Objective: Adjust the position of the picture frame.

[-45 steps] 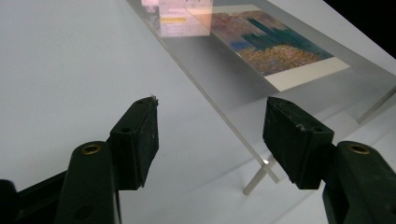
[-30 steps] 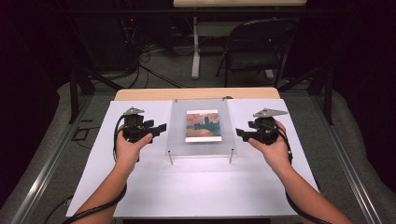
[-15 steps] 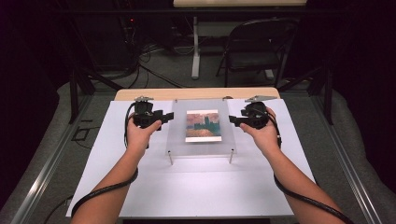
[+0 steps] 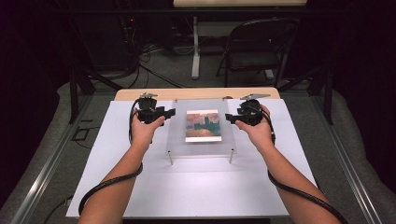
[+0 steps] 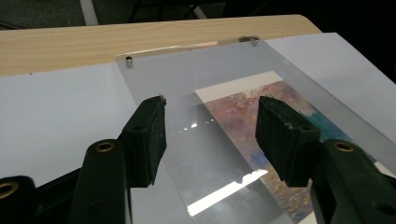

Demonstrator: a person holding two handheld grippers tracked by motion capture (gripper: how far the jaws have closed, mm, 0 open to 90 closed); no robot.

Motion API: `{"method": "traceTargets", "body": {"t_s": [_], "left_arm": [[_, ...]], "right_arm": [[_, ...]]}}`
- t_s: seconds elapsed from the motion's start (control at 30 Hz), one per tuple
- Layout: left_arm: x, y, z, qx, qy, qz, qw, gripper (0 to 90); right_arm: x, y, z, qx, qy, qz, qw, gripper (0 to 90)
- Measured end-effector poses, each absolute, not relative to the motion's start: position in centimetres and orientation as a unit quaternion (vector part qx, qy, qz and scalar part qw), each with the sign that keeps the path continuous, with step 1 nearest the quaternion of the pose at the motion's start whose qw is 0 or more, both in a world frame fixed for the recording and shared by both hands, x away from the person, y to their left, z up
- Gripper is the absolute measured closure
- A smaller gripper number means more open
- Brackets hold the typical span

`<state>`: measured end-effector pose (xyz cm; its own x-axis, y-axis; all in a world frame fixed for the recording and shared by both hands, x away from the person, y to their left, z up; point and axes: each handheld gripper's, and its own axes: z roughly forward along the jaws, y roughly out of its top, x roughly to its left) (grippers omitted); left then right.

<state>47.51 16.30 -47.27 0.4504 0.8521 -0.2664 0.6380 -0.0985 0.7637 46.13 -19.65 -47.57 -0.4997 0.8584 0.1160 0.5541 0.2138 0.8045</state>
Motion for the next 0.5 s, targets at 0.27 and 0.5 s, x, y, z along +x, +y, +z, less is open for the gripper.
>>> {"method": "traceTargets", "body": {"t_s": [0.27, 0.5], "left_arm": [[48.3, 16.4, -48.7, 0.725, 0.522, 0.11, 0.436, 39.7], [49.0, 16.5, -49.8, 0.721, 0.531, 0.106, 0.432, 35.9]], "right_arm": [[47.1, -19.8, -48.5, 0.48, 0.75, 0.42, 0.175, 37.5], [47.8, -20.4, -49.5, 0.5, 0.739, 0.42, 0.166, 37.4]]}}
